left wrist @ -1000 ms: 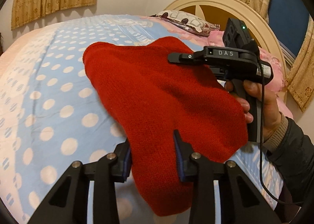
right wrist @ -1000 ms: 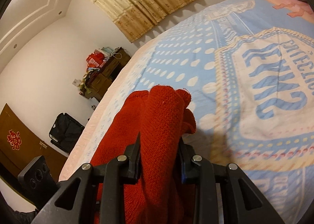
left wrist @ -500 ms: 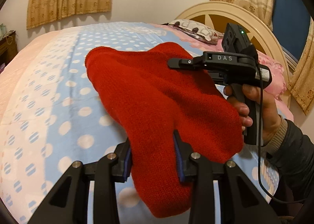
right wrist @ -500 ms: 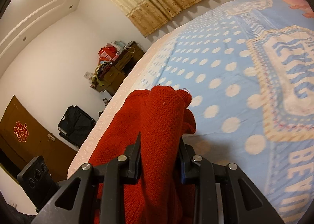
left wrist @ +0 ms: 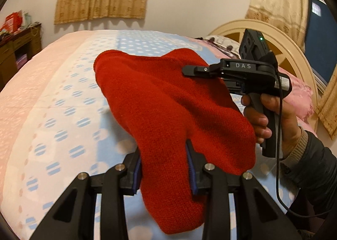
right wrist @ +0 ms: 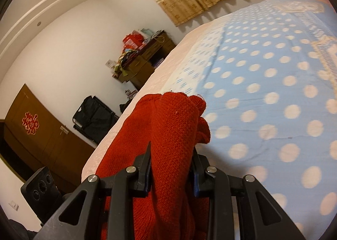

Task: Fold small clothes
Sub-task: 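Close the right tool on the bundle edge and hold it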

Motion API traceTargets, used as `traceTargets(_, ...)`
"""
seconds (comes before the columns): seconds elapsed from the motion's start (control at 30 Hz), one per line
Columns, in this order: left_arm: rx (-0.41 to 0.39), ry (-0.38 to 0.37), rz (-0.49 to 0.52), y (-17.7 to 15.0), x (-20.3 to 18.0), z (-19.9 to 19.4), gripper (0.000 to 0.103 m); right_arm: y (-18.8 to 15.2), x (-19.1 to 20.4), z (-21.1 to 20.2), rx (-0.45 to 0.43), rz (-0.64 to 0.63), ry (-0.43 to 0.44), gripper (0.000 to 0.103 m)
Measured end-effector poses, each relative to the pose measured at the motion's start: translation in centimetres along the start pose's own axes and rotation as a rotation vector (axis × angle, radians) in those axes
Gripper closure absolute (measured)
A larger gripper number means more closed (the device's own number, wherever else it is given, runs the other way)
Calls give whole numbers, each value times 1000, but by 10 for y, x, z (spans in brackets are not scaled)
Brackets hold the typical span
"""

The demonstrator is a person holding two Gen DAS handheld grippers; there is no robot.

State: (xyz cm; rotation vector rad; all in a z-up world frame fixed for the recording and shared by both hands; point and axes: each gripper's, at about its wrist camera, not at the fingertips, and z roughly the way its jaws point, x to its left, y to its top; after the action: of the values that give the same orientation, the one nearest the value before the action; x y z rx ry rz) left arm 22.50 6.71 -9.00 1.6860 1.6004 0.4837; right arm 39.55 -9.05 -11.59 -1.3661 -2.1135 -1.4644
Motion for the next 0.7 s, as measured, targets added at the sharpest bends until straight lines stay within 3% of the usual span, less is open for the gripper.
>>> traceTargets(0.7, -51, 108, -122, -29, 38, -32, 67, 2, 69, 94, 113, -44, 81, 73)
